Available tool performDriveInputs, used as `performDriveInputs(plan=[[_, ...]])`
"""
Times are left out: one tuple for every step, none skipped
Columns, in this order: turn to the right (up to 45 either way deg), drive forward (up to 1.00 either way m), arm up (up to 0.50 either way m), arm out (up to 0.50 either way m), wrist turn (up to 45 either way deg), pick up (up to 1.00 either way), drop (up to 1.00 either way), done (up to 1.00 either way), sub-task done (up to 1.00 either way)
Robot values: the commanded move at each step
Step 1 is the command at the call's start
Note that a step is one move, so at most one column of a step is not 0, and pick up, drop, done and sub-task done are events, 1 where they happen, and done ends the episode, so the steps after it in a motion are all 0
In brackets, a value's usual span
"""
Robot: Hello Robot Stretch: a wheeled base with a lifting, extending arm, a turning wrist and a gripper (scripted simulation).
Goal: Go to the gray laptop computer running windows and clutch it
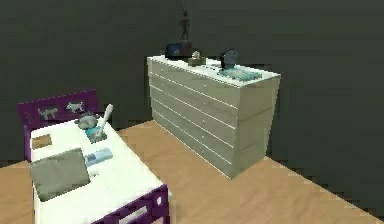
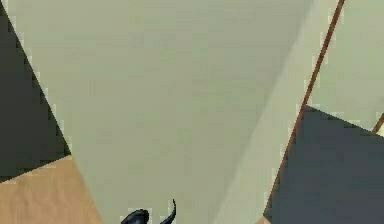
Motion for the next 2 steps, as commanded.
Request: performDriveInputs(plan=[[0.0, 1.0, 0.0, 0.0, 0.0, 0.0, 0.0, 0.0, 0.0], [0.0, 0.1, 0.0, 0.0, 0.0, 0.0, 0.0, 0.0, 0.0]])
